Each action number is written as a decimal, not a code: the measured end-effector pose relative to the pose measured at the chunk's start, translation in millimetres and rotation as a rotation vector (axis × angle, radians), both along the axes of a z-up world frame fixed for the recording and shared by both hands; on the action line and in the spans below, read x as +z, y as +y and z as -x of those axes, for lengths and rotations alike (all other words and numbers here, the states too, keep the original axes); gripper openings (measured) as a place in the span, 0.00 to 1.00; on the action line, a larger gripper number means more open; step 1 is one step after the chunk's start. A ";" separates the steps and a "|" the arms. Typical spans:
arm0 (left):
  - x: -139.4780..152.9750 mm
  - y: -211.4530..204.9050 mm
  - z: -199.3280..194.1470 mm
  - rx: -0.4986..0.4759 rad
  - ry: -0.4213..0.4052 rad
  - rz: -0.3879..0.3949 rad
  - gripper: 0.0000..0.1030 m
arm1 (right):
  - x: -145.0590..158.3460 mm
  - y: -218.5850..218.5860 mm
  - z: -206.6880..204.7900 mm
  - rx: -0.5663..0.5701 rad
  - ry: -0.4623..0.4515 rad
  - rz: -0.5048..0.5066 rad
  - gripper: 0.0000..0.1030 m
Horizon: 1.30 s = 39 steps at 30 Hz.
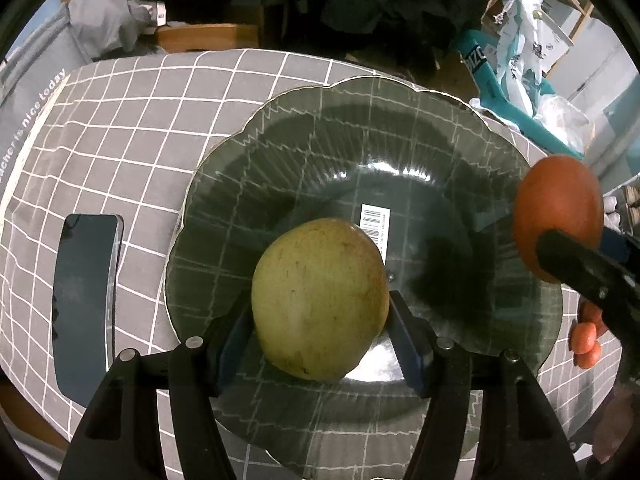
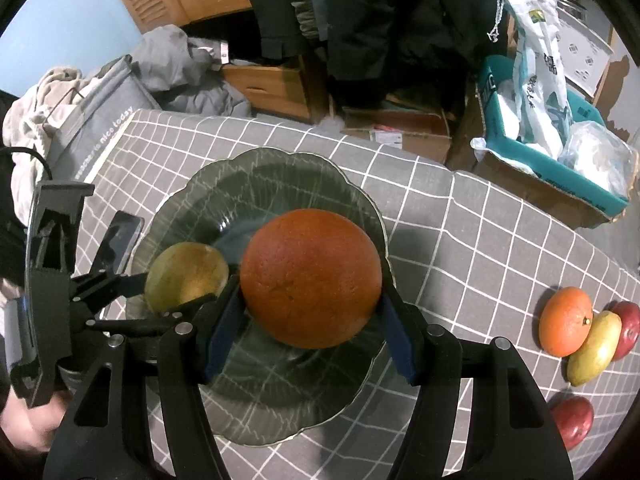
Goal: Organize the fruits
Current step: 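Lower the mango into the bowl and open left gripper while right releases the orange there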
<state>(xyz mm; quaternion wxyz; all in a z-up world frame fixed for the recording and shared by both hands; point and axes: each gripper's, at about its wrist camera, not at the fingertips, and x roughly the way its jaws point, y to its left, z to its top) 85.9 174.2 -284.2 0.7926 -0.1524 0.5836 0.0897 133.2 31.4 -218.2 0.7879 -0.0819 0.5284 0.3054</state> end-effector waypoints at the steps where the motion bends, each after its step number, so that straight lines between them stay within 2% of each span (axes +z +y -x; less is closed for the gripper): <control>1: 1.5 0.8 1.1 0.003 -0.003 0.002 0.64 | 0.0 -0.2 -0.2 0.000 0.001 0.000 0.63; 4: 12.2 1.9 2.5 -0.002 -0.035 -0.015 0.68 | -2.0 0.7 -1.2 -0.005 0.009 0.002 0.63; 6: 22.1 2.9 4.3 -0.009 -0.063 -0.025 0.77 | -3.3 1.8 -2.1 -0.009 0.014 0.003 0.63; 13: 46.3 13.2 18.3 0.015 -0.083 -0.042 0.77 | -10.7 11.8 0.7 0.020 0.029 0.023 0.64; 17: 55.8 20.0 27.2 0.044 -0.096 -0.077 0.78 | -19.3 20.9 7.4 0.048 0.039 0.048 0.64; 24: 53.5 32.9 37.8 0.092 -0.088 -0.088 0.78 | -34.2 32.6 15.5 0.081 0.058 0.095 0.64; 33: 51.3 34.2 41.6 0.108 -0.075 -0.083 0.78 | -49.4 39.7 20.9 0.111 0.099 0.131 0.66; 39: 55.5 32.9 40.0 0.103 -0.085 -0.078 0.78 | -50.3 41.7 25.6 0.132 0.073 0.138 0.68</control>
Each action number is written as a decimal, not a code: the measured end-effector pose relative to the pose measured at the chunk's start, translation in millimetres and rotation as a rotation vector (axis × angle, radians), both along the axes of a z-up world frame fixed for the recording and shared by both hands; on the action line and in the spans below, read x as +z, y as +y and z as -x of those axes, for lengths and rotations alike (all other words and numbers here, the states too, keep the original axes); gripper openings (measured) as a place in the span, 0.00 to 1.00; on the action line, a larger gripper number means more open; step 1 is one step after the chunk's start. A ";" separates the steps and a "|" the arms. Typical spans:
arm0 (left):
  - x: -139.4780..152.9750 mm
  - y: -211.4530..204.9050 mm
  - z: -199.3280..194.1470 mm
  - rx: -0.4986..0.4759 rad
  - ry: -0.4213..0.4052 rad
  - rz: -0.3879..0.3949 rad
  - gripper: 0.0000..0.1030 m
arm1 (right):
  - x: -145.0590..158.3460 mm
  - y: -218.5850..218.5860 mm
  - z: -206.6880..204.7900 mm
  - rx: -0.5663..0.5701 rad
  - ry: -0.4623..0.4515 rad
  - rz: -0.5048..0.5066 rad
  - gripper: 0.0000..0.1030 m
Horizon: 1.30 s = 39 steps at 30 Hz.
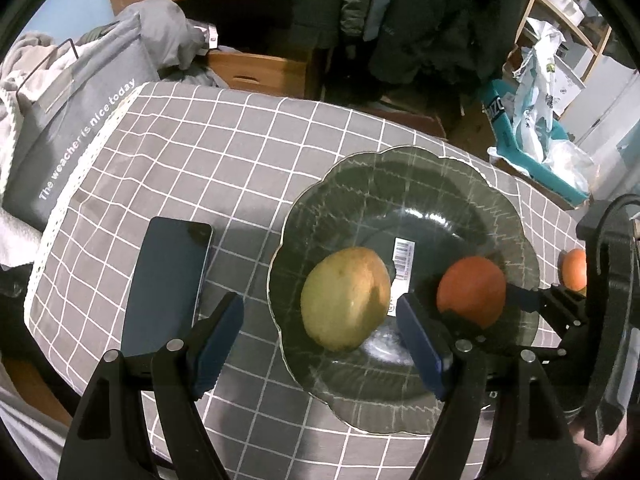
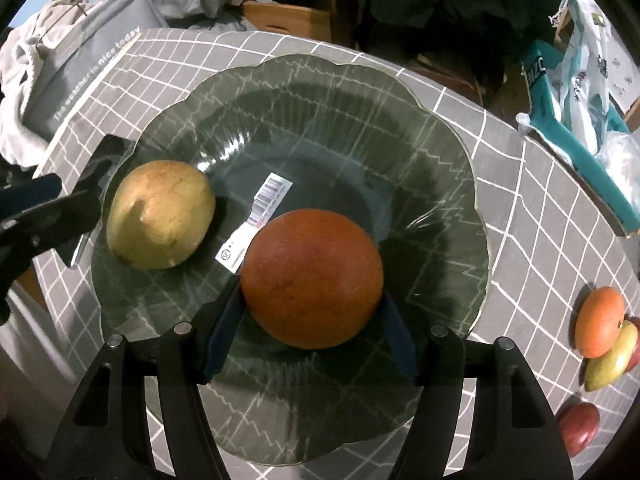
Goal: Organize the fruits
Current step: 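Lower the mango into the bowl and open left gripper while right releases the orange there, then withdraw both tools from the bowl back toward the fruit pile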
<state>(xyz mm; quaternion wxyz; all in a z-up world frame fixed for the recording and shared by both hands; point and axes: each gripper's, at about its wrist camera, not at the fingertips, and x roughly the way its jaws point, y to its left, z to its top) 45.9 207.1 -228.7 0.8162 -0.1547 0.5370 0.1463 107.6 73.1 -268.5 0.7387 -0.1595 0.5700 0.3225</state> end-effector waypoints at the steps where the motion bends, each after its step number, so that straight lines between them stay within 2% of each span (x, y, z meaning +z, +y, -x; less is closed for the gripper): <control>1: 0.7 -0.3 -0.3 -0.001 -0.001 -0.001 0.78 | 3.5 -1.4 -0.4 -0.005 -0.001 -0.022 0.68; 5: 3.0 0.7 -0.4 0.007 -0.004 0.007 0.78 | 19.8 -5.0 -3.2 -0.021 -0.019 -0.073 0.73; 10: 11.5 -0.5 0.0 0.009 -0.027 0.022 0.78 | 40.4 -15.5 -7.3 -0.054 -0.041 -0.110 0.73; 14: 21.1 -7.8 -0.2 -0.006 -0.050 0.023 0.78 | 62.6 -30.7 -8.8 -0.086 -0.095 -0.122 0.73; 22: 46.8 -32.2 -3.5 -0.060 -0.106 0.031 0.78 | 110.1 -75.2 -4.7 -0.169 -0.215 -0.129 0.73; 39: 111.8 -98.5 -5.8 -0.181 -0.259 0.004 0.87 | 187.3 -187.1 22.9 -0.308 -0.383 -0.176 0.73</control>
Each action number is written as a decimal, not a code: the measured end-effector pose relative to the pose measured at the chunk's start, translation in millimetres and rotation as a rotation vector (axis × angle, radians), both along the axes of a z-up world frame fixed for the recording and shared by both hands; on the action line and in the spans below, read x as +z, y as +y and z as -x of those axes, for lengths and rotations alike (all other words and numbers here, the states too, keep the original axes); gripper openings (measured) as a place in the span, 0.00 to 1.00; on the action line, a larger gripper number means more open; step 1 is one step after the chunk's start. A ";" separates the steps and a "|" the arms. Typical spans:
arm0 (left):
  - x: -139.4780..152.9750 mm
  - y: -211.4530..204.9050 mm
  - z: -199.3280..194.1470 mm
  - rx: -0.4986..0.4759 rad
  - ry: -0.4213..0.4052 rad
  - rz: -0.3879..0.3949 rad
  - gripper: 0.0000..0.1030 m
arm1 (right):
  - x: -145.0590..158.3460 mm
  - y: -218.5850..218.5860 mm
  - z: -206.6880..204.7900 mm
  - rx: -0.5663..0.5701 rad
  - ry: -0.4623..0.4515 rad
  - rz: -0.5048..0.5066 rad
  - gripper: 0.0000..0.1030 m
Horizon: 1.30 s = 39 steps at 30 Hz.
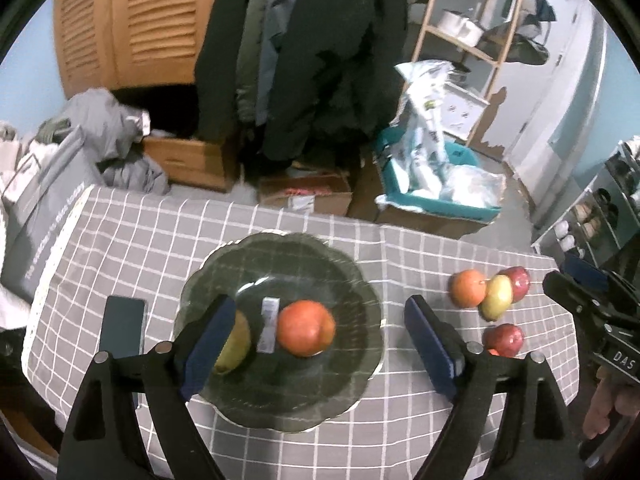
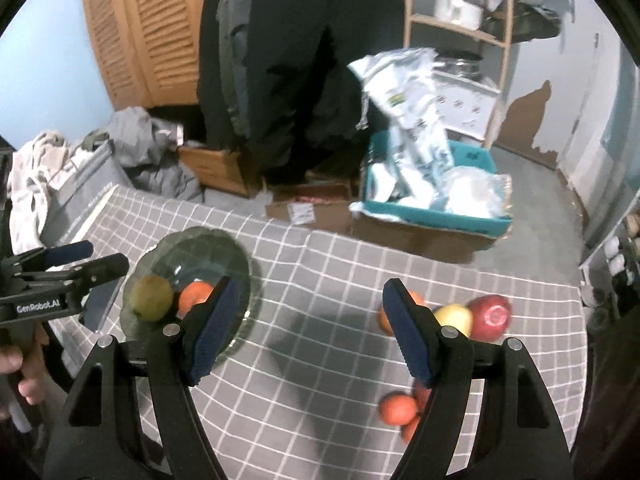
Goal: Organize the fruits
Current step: 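Withdraw both tools from the bowl back toward the fruit pile, then move right tool down around the dark red pomegranate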
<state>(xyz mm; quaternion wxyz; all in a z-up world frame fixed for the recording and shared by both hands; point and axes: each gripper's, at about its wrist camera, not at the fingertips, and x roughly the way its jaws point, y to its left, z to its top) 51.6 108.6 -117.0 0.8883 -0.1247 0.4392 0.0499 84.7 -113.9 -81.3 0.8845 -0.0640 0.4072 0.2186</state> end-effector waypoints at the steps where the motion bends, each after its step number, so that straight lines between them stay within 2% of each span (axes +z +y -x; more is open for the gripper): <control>1: 4.2 -4.7 0.0 -0.008 -0.011 -0.004 0.87 | 3.9 -6.0 2.6 -0.007 -0.012 -0.003 0.73; 7: 23.2 -30.1 0.4 -0.052 -0.058 -0.029 0.90 | 25.6 -40.2 16.1 -0.049 -0.068 -0.014 0.74; 10: 30.7 -42.4 1.1 -0.072 -0.077 -0.040 0.92 | 33.9 -57.9 22.9 -0.070 -0.091 -0.018 0.79; 13: 38.2 -55.5 1.4 -0.090 -0.102 -0.059 0.98 | 41.3 -77.2 29.0 -0.093 -0.105 -0.031 0.80; 20: 45.5 -86.1 -3.0 -0.142 -0.118 -0.108 0.99 | 45.5 -111.4 37.5 -0.144 -0.129 -0.022 0.81; 30: 44.8 -125.3 -12.1 -0.199 -0.107 -0.116 0.99 | 26.1 -154.3 35.9 -0.232 -0.108 0.018 0.82; 39: 8.4 -161.4 -28.8 -0.254 -0.021 -0.178 0.99 | -9.4 -170.8 24.4 -0.247 -0.026 0.053 0.82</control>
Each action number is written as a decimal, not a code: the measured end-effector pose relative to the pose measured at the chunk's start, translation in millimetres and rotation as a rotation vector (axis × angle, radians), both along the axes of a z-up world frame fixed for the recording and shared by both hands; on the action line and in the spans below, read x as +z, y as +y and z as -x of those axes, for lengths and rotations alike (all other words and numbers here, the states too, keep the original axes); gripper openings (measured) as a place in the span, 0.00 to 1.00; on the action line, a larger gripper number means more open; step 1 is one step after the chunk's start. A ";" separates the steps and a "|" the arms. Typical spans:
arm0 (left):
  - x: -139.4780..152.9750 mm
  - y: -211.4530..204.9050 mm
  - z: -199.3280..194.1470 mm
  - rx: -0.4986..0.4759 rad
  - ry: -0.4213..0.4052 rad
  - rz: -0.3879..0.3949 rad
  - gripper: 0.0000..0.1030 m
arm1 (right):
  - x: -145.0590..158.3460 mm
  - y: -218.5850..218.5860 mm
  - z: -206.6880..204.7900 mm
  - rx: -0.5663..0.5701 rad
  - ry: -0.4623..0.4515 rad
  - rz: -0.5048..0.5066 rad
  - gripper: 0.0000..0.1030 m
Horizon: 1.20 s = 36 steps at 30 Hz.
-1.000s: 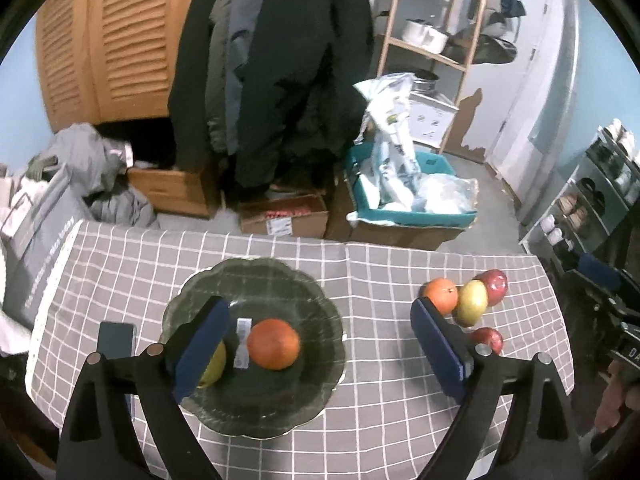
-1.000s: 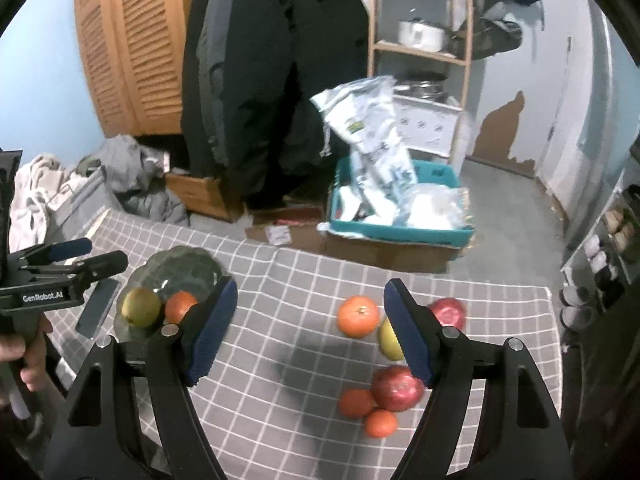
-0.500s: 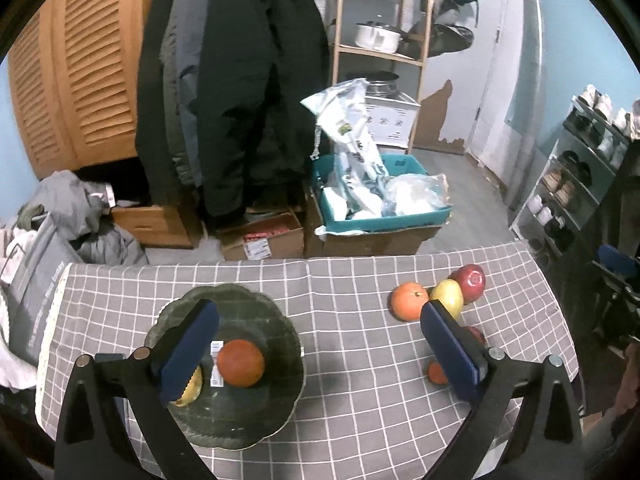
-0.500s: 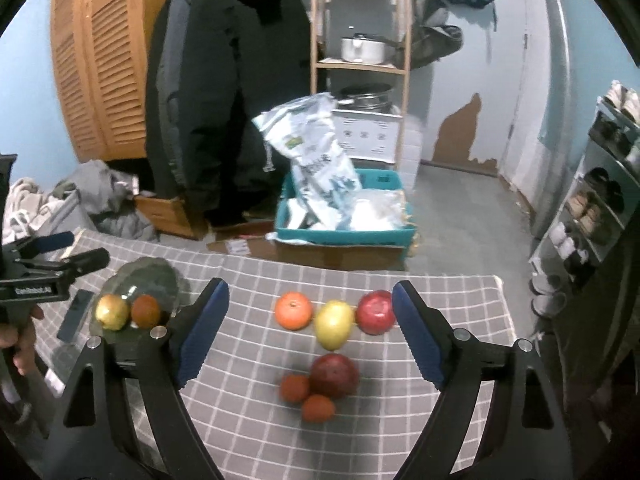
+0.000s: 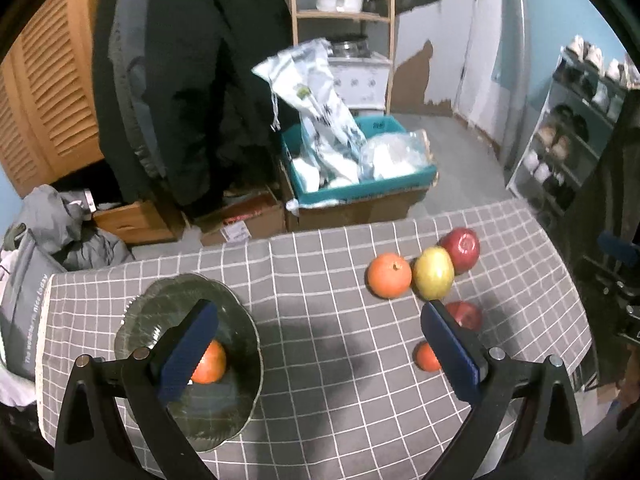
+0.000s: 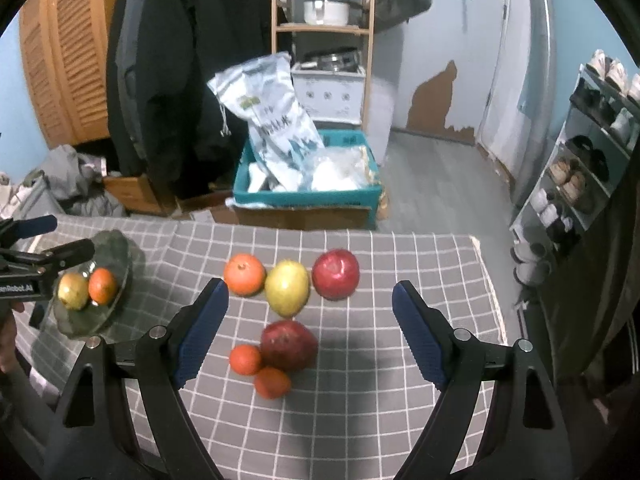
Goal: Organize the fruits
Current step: 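Move right tool down around the dark red pomegranate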
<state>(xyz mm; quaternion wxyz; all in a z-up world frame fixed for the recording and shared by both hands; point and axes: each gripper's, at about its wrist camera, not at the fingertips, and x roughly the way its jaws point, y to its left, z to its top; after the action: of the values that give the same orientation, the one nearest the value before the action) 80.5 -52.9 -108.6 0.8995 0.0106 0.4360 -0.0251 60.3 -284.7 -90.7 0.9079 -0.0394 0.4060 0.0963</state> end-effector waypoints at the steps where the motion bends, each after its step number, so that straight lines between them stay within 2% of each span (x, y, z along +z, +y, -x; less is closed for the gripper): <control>1: -4.5 -2.3 -1.6 -0.001 0.010 -0.003 0.99 | -4.3 -1.2 -1.1 0.000 0.011 -0.001 0.82; 7: -23.9 -14.5 -9.9 -0.023 0.048 -0.020 0.99 | -33.0 -0.7 -8.0 0.000 0.074 0.020 0.82; 13: -45.2 -21.1 -19.2 -0.035 0.097 -0.001 0.99 | -71.0 8.1 -20.2 0.028 0.176 0.029 0.82; 22: -82.1 -23.4 -34.1 -0.029 0.164 -0.026 0.99 | -122.7 25.1 -39.9 0.046 0.309 0.035 0.82; 36: -124.1 -17.7 -51.5 0.003 0.249 -0.008 0.99 | -164.8 32.5 -58.9 0.017 0.407 0.025 0.82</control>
<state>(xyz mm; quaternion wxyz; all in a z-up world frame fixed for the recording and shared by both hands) 131.9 -70.6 -232.8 0.8385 0.0106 0.5443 -0.0232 119.1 -252.3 -255.5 0.8058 -0.0339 0.5818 0.1050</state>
